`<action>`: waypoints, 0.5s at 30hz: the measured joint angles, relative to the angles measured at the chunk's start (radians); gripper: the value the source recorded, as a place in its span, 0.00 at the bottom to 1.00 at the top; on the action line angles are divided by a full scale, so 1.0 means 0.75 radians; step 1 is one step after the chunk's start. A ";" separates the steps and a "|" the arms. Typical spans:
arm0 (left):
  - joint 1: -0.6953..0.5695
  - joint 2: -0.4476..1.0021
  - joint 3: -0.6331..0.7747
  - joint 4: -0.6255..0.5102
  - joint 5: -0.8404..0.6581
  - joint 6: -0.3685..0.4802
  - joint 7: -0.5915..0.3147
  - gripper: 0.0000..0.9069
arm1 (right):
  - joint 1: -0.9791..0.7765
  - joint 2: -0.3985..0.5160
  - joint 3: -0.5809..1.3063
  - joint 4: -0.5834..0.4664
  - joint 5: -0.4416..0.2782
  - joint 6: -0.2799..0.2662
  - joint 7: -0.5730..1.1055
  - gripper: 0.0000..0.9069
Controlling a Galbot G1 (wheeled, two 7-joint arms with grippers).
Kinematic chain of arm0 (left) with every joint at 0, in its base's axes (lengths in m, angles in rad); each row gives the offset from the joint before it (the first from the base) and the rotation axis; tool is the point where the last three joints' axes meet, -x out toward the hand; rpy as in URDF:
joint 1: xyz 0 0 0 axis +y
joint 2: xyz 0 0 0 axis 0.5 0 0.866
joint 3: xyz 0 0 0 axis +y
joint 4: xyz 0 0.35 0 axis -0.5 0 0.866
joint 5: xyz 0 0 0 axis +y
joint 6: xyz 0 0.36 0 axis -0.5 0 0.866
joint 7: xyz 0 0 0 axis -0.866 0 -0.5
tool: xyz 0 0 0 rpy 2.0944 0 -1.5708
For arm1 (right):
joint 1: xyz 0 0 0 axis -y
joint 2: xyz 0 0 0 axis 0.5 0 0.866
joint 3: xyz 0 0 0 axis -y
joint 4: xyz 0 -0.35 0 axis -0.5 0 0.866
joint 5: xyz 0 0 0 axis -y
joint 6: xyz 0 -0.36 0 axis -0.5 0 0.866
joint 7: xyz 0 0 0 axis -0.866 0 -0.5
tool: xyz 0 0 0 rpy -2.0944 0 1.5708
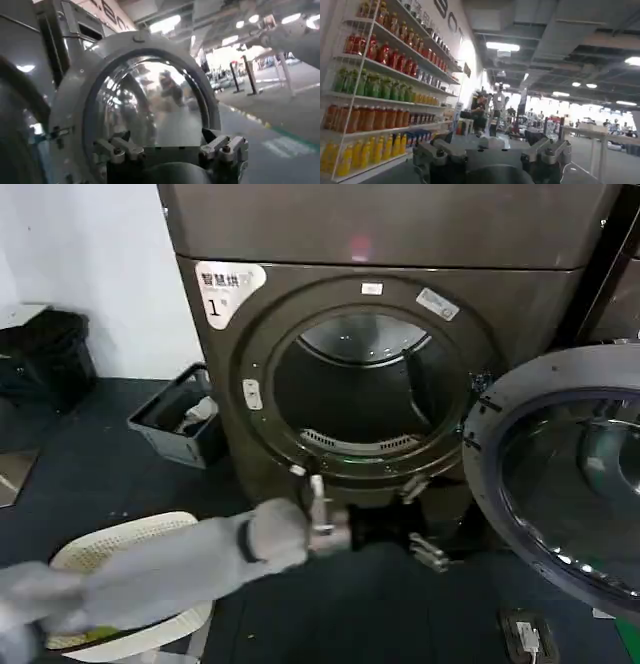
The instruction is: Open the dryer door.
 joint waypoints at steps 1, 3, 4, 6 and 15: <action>-0.008 0.038 0.004 -0.022 0.019 0.000 0.006 1.00 | 0.000 0.000 -0.001 0.001 0.000 0.001 -0.001 1.00; -0.024 0.114 0.011 -0.060 0.047 -0.005 0.008 1.00 | 0.000 0.001 0.000 0.001 0.000 0.007 -0.002 1.00; -0.031 0.147 0.017 -0.077 0.051 -0.020 0.005 1.00 | -0.001 0.001 0.001 -0.001 -0.002 0.011 -0.003 1.00; -0.046 0.217 0.036 -0.106 0.087 -0.074 0.003 1.00 | -0.002 0.000 0.004 -0.003 -0.002 0.015 -0.004 1.00; -0.091 0.489 0.125 -0.139 0.229 -0.190 0.040 1.00 | 0.002 -0.008 0.002 0.002 -0.002 0.016 -0.008 1.00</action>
